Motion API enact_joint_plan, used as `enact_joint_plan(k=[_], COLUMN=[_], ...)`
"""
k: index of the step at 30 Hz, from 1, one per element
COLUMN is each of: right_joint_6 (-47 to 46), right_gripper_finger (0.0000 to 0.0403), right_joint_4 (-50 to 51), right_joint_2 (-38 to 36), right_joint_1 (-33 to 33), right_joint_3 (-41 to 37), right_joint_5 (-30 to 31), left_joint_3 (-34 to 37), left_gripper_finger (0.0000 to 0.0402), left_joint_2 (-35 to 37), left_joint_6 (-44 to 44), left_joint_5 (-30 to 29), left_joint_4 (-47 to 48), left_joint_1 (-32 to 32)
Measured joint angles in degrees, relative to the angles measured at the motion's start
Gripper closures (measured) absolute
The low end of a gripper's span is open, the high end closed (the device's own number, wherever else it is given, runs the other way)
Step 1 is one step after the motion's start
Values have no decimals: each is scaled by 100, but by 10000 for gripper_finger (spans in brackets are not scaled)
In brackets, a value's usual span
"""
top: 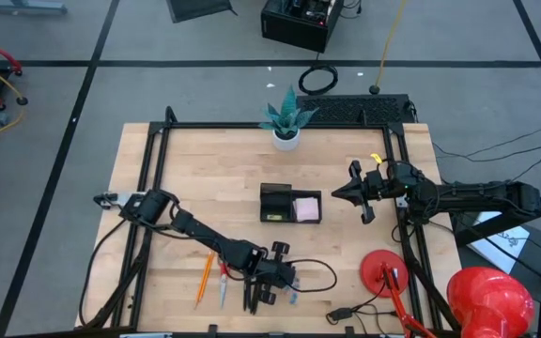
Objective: Pick and place office supplies into organizer
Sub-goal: Put the yellow binder clip into the black desk organizer, then put the pink binder clip into the black desk organizer
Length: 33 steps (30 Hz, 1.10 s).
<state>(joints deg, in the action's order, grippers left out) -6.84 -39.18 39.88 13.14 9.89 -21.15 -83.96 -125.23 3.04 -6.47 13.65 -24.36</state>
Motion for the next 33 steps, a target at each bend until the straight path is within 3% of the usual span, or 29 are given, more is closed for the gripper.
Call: enact_joint_plan(k=[20,27,30,33], right_joint_6=[0,2,3,3], right_gripper_finger=[401,401,401,401], right_joint_4=[21,22,38,47], right_joint_2=[0,0,-2,0], right_joint_1=[-2,-2,-2,0], right_joint_3=[-2,-2,-2,-2], right_joint_5=[0,0,1,1], left_joint_3=[-26,-24,-24,-26], left_gripper_finger=[393,385,362,326], left_joint_2=[944,675,527,401], left_joint_6=[-165,51,64,51], left_joint_5=[-901,41,665,927], left_joint_4=[544,211,-275,-572], left_joint_1=[-74,168,290,363])
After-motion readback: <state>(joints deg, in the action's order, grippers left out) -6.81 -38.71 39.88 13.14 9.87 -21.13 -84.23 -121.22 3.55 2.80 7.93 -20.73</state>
